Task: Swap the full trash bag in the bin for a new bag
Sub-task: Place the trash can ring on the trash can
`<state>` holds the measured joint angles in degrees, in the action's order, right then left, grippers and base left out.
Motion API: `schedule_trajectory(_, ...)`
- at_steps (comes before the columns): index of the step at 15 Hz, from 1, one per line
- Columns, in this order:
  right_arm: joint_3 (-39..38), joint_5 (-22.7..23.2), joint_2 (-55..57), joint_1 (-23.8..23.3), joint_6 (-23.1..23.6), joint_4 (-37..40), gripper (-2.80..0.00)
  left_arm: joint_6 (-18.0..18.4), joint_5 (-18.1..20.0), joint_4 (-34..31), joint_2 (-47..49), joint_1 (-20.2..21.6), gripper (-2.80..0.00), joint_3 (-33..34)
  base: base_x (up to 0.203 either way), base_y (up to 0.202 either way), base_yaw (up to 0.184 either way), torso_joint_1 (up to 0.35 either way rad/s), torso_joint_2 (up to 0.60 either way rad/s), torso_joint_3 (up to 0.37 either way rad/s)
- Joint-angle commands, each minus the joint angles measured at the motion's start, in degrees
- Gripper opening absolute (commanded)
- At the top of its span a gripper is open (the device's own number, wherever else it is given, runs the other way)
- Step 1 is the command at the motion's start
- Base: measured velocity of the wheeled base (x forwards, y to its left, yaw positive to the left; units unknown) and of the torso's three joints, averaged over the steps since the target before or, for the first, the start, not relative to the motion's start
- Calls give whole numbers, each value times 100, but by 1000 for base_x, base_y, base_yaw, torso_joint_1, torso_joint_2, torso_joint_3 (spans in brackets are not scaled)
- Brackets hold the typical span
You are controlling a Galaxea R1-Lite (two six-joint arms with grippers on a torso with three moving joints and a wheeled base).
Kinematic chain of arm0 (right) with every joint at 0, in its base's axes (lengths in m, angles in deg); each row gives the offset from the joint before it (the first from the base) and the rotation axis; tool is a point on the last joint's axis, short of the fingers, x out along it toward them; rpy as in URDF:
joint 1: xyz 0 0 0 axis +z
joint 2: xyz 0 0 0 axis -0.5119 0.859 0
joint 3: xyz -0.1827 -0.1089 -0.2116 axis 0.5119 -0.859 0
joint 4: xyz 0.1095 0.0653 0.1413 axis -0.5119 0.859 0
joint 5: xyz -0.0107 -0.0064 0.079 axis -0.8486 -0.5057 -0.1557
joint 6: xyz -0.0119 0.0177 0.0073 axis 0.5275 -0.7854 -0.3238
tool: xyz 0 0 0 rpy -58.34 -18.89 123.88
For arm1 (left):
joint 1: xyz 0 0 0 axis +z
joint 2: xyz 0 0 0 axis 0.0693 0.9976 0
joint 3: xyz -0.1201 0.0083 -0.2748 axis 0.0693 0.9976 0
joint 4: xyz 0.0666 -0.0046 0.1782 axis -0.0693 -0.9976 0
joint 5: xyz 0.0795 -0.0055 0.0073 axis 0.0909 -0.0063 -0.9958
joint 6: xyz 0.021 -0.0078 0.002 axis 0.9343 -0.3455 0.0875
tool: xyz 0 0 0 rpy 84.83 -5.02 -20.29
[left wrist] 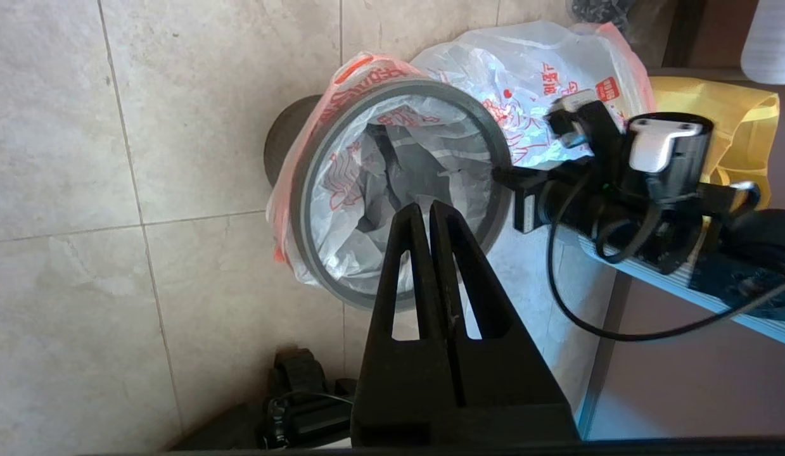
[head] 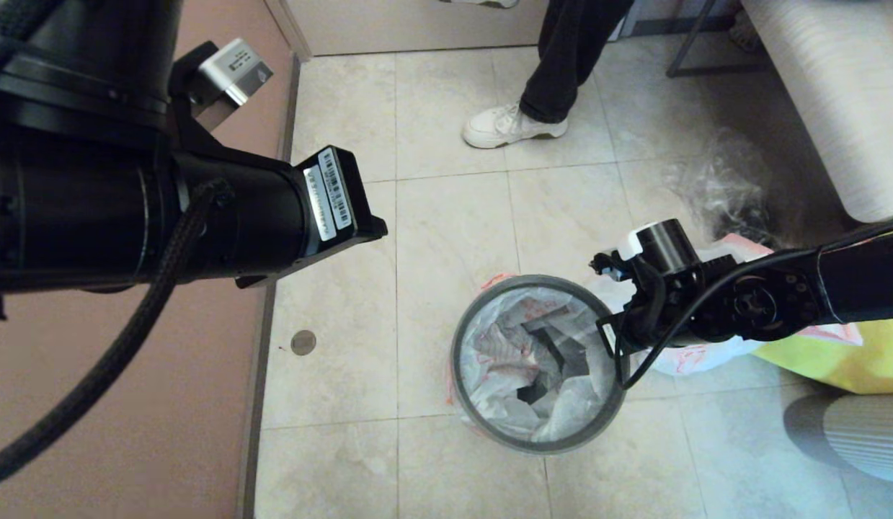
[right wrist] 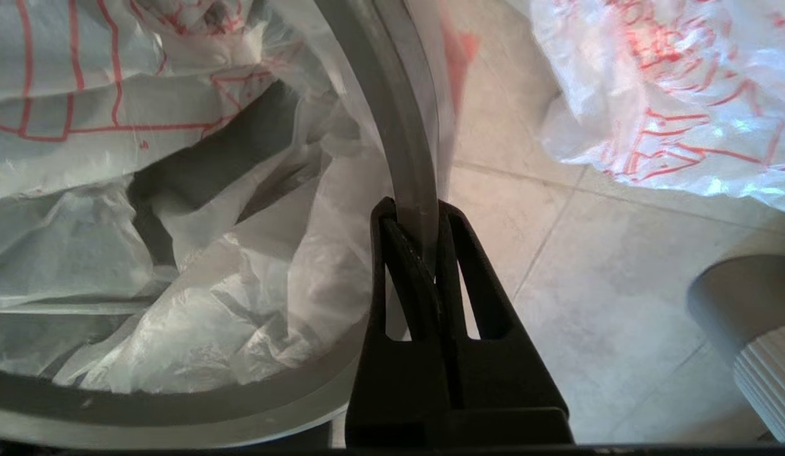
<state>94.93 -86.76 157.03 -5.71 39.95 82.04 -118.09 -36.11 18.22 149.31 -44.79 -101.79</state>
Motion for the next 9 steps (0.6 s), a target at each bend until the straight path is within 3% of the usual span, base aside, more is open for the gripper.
schedule_trajectory(1, -29, -1, -151, -39, -3, -9, -280, -25, -10, -11, -9, -2, -280, -1, 0, 0, 0, 0, 0, 0)
schedule_trajectory(9, 303, 7, 314, -56, 4, -89, -280, -25, -10, 6, 18, 7, -280, -1, 0, 0, 0, 0, 0, 0)
